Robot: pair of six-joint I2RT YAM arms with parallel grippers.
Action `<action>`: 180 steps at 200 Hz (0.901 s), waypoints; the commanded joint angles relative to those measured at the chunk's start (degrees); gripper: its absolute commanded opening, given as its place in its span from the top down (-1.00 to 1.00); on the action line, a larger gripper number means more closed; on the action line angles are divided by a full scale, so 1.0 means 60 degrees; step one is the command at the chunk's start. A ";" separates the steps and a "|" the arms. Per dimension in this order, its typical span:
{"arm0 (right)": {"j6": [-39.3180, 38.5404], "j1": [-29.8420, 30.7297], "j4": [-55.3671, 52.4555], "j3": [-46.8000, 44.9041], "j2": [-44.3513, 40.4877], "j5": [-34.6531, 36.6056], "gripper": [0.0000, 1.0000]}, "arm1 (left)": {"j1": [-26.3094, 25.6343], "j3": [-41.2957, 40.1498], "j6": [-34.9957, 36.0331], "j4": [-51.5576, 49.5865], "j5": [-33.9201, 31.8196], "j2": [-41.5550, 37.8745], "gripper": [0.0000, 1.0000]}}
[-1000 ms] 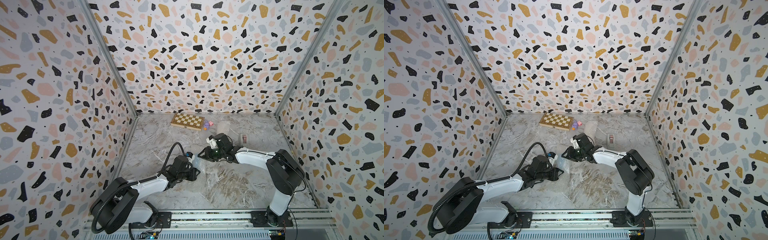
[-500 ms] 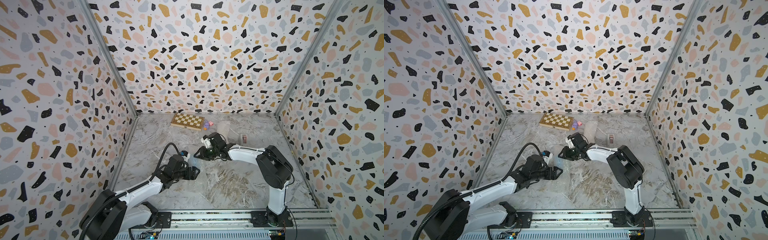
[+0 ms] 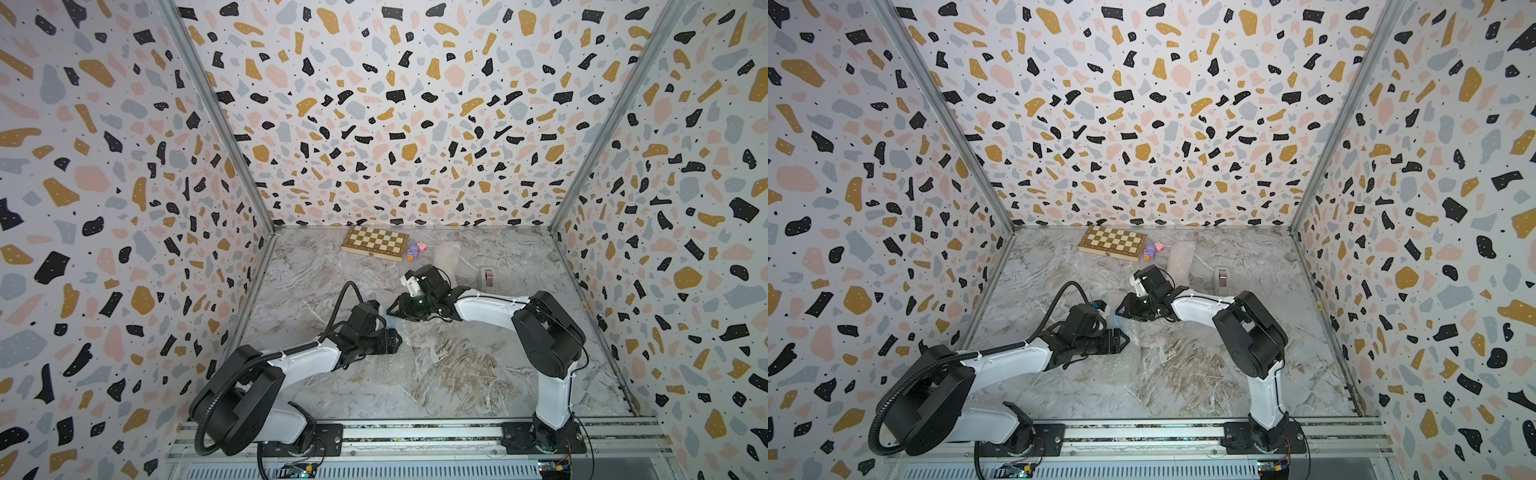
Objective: Wrap vases in bubble wrap
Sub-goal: Wrap the vase in bubble wrap.
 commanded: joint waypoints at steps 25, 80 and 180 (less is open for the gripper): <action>0.0034 0.0044 -0.0286 0.0044 -0.0281 0.0185 0.25 | 0.0022 -0.0185 0.0547 0.0932 -0.0259 0.0440 -0.23; -0.0008 -0.0063 -0.0371 -0.0106 -0.0746 0.0337 0.24 | 0.0183 -0.0440 0.0817 0.1427 0.0409 0.0657 0.20; -0.1586 -0.2693 -0.2463 -0.1040 -0.4145 0.1188 -0.05 | 0.0183 -0.0008 0.1552 0.1635 0.2067 0.1045 0.27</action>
